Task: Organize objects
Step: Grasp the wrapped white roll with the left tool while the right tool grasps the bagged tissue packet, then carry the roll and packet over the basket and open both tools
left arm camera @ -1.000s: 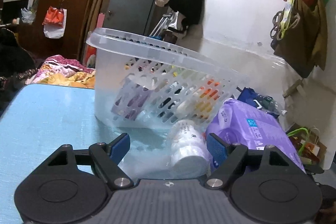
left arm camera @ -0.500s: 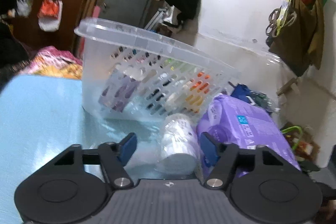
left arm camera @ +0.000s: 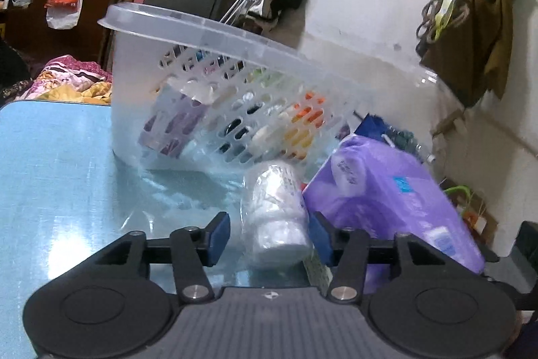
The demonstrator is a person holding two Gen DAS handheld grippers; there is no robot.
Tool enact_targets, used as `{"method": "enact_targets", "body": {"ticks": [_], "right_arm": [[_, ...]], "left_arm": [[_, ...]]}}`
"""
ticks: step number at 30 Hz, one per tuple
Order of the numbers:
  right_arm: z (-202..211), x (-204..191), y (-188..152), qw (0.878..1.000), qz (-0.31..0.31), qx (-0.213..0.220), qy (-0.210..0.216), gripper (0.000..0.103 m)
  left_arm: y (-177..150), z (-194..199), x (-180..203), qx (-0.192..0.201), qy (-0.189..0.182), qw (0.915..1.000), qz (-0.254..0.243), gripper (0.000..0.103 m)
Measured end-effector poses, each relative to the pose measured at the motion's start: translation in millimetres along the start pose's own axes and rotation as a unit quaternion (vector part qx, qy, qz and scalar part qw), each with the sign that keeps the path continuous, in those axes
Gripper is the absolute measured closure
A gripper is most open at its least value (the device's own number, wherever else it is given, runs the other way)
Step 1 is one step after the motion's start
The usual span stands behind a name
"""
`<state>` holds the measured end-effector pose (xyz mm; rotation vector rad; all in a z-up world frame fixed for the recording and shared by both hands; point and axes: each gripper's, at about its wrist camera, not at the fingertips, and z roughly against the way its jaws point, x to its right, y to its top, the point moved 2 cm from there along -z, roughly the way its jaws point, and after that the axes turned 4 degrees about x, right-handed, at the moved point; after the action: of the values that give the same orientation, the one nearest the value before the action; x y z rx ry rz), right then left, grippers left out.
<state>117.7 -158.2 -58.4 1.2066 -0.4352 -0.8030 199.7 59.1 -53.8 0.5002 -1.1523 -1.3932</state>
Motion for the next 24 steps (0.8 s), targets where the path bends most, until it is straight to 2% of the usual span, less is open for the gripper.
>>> {"method": "enact_targets", "body": {"ticks": [3,6,7,10,16,24], "right_arm": [[0,0,0,1.000,0.003,0.002,0.000,0.059],[0,2,0,1.000,-0.003,0.005,0.005,0.060],[1,3,0,1.000,-0.004,0.008,0.003,0.060],[5,3,3,1.000,0.000,0.015,-0.001,0.061],[15,8,10,0.999,-0.003,0.034,-0.011,0.062],[23,9,19,0.998,-0.005,0.053,-0.023,0.064]], "left_arm": [[0,-2,3,0.001,0.008,1.0000,-0.005,0.046],[-2,-1,6,0.005,0.006,0.9999,-0.012,0.056],[-2,2,5,0.010,0.009,0.9998,-0.017,0.057],[-7,12,9,0.033,0.033,0.9981,-0.040,0.057],[-4,38,0,0.093,0.035,0.9948,-0.021,0.058],[-6,58,15,0.137,0.047,0.9885,-0.042,0.058]]}}
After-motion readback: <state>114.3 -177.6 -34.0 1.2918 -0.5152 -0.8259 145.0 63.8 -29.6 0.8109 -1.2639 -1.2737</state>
